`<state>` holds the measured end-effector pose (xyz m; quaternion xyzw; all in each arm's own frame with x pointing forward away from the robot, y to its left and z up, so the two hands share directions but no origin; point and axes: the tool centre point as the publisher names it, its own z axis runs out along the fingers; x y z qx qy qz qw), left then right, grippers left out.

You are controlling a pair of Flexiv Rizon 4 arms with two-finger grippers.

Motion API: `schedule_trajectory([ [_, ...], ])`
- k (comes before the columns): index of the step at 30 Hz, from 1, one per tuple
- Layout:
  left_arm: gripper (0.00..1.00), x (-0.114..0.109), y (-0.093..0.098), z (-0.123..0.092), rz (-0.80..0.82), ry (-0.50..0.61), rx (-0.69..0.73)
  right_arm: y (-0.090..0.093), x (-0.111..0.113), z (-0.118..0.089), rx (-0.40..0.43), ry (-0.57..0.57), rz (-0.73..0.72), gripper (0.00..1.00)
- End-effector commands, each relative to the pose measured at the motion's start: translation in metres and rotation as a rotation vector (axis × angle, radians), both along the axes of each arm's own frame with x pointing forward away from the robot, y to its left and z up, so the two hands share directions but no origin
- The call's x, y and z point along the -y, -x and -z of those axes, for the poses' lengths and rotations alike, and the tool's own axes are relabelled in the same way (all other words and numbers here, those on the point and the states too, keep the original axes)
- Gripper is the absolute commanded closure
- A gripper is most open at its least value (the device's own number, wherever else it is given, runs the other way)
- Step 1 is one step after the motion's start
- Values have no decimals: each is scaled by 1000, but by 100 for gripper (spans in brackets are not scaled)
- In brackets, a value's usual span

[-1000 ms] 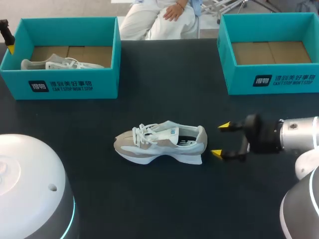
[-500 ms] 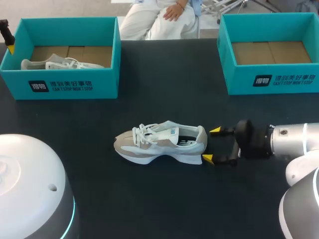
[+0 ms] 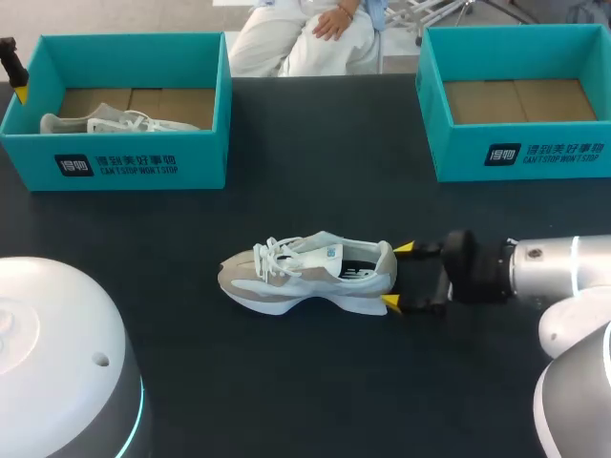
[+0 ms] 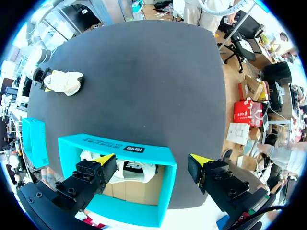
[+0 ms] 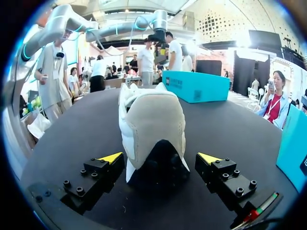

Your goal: Take the shoe out of the shoebox, open the shoe tongue, remove and reinsert the insole, then place the shoe into the shoebox

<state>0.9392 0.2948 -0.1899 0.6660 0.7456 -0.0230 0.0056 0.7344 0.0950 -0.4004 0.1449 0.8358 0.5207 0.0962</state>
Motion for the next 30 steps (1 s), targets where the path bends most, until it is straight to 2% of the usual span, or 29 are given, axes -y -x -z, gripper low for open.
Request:
schedule_trajectory([
  [1,0,0,1,0,0,-2,2,-6,-4,1,-19,6,-25,0],
  [19,0,0,1,0,0,-2,2,-8,-39,22,-24,-47,-67,0],
  [28,0,0,1,0,0,-2,2,-11,-41,25,-17,-59,-66,0],
  [29,0,0,1,0,0,-2,2,-11,-42,25,-18,-60,-72,24],
  [30,0,0,1,0,0,-2,2,-11,-42,26,-19,-61,-78,65],
])
